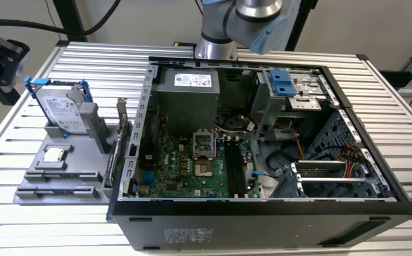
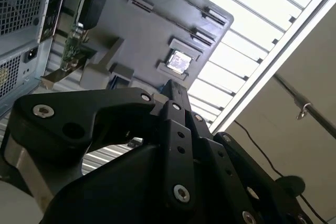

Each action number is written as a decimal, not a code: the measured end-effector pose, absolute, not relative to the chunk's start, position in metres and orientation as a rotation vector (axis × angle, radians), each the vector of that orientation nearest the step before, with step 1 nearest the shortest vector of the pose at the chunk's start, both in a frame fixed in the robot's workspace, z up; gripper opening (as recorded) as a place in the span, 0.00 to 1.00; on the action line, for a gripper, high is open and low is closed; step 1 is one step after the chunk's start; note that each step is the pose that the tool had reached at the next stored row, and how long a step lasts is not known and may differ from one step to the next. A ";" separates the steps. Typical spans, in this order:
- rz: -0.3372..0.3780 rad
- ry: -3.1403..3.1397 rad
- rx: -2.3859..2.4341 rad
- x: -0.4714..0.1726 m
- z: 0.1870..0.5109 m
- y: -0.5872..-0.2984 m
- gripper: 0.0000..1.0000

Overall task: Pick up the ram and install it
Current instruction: 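Reach for the ram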

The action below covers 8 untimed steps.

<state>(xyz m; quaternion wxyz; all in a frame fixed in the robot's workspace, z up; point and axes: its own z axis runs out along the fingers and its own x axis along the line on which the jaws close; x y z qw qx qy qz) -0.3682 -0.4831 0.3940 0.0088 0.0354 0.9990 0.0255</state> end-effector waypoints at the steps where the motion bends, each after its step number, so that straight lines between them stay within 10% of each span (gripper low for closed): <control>1: 0.080 3.121 0.111 -0.368 0.394 -0.484 0.00; 8: 0.080 3.121 0.111 -0.371 0.394 -0.491 0.00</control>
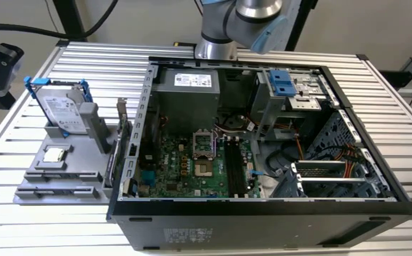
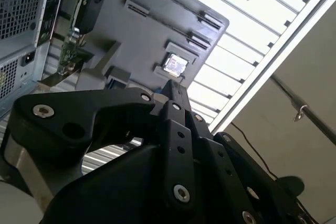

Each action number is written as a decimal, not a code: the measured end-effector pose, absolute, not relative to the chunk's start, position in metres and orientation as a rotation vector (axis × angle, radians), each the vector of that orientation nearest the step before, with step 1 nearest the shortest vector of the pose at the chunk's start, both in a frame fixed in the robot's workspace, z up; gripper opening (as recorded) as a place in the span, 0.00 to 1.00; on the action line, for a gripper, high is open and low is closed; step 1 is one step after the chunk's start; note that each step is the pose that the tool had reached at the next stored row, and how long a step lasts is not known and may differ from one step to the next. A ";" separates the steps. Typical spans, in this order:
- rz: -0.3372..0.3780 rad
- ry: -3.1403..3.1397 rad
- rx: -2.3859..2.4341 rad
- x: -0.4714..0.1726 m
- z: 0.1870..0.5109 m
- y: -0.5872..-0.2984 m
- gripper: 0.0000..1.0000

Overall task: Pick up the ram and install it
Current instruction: 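Reach for the ram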

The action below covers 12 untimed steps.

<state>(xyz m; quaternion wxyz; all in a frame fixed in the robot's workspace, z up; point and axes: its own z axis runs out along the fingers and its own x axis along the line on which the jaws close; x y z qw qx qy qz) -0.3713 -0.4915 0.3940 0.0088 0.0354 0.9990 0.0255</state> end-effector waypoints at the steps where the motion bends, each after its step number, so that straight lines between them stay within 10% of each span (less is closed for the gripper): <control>1: 0.079 3.121 0.111 -0.372 0.394 -0.493 0.00; 12: 0.080 3.122 0.085 -0.372 0.394 -0.502 0.00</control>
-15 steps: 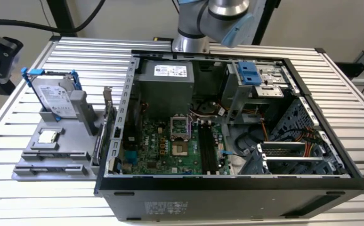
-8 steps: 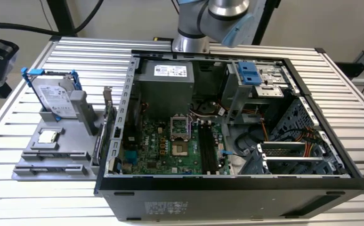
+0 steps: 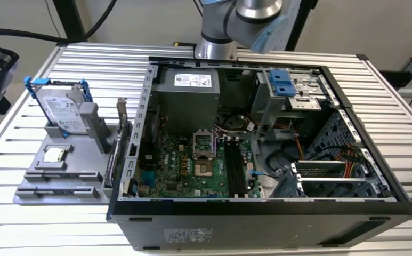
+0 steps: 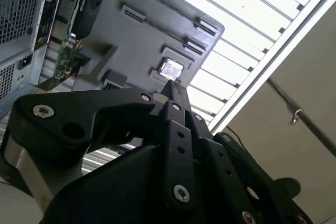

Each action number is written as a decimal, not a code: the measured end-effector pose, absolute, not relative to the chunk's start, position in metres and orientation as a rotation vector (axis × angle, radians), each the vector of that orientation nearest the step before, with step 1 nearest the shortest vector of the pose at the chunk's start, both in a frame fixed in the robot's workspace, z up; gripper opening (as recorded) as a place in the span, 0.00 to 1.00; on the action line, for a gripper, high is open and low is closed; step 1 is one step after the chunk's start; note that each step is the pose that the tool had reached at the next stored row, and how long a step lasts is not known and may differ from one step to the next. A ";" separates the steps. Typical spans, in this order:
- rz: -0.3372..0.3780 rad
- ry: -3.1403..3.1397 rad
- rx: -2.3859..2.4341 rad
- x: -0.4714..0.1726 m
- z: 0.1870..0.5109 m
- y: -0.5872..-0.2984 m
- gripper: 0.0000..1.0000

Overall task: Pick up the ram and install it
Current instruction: 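Reach for the ram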

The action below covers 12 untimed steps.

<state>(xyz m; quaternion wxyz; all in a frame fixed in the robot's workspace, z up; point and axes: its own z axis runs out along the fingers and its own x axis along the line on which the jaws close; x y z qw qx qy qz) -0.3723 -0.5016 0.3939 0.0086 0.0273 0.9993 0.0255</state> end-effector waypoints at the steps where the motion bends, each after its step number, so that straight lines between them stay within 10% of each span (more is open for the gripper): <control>1: 0.080 3.122 0.081 -0.372 0.394 -0.502 0.00; 12: 0.080 3.123 0.069 -0.372 0.394 -0.514 0.00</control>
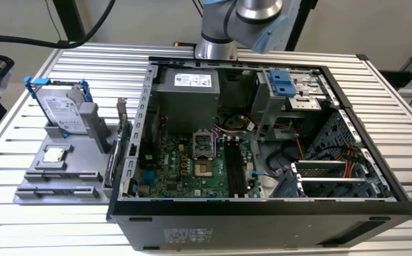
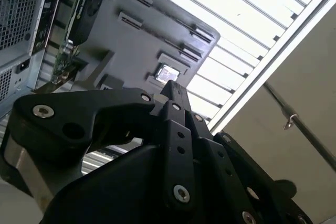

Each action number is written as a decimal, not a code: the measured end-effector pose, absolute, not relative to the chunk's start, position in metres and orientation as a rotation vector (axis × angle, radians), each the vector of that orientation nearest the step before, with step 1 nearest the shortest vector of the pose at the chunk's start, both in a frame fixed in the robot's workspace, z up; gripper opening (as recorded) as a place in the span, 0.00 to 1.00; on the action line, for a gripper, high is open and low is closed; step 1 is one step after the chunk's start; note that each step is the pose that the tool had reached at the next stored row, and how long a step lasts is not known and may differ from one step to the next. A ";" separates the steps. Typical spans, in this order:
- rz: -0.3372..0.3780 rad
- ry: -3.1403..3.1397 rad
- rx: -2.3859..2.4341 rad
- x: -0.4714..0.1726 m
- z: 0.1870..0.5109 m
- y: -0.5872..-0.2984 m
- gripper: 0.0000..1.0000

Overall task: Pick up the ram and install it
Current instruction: 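Reach for the ram, then pick up the ram and move it above insertion slot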

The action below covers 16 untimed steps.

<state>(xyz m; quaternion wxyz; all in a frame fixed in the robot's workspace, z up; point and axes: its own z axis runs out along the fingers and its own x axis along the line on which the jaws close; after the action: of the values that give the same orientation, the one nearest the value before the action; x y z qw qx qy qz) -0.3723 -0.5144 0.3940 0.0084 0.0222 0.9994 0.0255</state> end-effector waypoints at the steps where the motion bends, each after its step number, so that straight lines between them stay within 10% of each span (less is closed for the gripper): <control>1: 0.080 3.123 0.069 -0.372 0.394 -0.516 0.00; 16: 0.080 3.123 0.069 -0.372 0.394 -0.520 0.00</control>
<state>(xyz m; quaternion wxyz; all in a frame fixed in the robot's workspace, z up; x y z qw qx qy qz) -0.3717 -0.5201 0.3939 0.0085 0.0222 0.9994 0.0256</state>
